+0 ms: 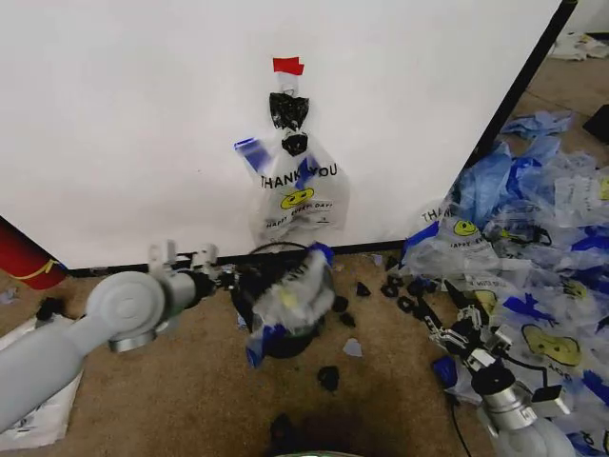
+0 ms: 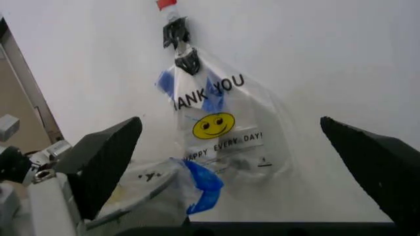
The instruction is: Pick up the garbage bag from the wall and place it over the trash bin.
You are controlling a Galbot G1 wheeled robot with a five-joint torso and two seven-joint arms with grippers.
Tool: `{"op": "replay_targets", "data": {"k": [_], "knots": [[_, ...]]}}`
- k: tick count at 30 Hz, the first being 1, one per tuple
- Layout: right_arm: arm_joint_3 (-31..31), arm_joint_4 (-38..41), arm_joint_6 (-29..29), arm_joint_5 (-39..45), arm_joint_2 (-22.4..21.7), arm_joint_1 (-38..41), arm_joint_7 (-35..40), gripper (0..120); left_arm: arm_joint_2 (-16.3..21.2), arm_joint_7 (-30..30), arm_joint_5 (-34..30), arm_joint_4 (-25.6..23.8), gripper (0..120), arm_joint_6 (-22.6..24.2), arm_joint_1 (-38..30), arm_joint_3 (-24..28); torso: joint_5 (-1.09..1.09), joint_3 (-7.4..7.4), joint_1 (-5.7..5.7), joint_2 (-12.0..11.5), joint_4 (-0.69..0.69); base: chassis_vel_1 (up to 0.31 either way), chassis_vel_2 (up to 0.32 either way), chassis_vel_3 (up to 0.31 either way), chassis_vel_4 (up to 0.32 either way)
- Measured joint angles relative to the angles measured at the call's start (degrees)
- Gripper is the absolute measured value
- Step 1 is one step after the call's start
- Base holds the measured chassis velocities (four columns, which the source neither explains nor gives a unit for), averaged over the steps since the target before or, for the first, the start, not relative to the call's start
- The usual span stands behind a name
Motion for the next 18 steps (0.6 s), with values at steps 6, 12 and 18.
{"op": "replay_targets", "data": {"k": [6,12,18], "knots": [[-0.8,-0.5,-0.4,0.0,-0.6,1.3,0.0,100,-1.9,-8.0,-0.5,-3.1,3,-3.8,3.7,-2.7,-0.02,0.0,0.0,0.0,-0.01,0.0,0.0,0.0,0.0],[-0.8,-0.6,-0.5,0.1,-1.0,1.4,0.0,100,-5.3,-18.4,-0.6,-6.1,3,-8.6,5.9,-3.8,-0.02,0.0,0.0,0.0,-0.04,0.0,0.0,0.0,0.0],[-0.6,-1.4,-0.3,0.7,-1.5,1.2,-0.7,100,-6.4,-25.2,0.3,-8.5,3,-12.9,11.8,-8.4,0.0,0.0,0.0,0.0,0.02,0.0,0.0,0.0,0.0]]}}
